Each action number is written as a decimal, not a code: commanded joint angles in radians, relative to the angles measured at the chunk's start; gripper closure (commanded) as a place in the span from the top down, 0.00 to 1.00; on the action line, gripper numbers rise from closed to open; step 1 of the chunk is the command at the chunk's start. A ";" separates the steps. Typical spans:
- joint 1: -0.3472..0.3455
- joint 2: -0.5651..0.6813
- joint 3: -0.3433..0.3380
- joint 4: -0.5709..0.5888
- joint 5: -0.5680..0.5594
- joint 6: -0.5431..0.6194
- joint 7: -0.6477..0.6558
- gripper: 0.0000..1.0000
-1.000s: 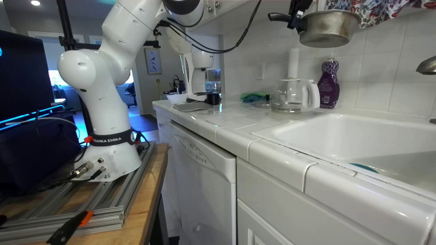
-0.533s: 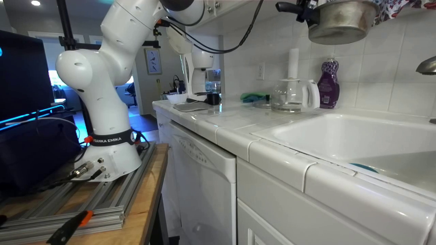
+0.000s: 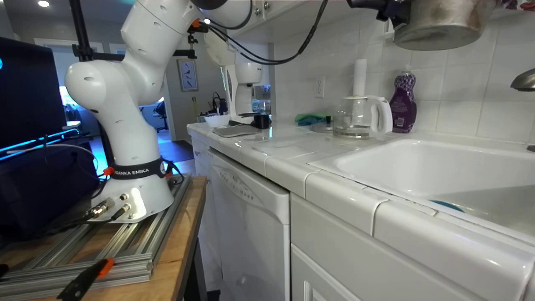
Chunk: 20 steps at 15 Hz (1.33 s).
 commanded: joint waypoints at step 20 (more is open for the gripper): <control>-0.350 0.027 0.034 0.002 0.308 0.038 0.216 0.06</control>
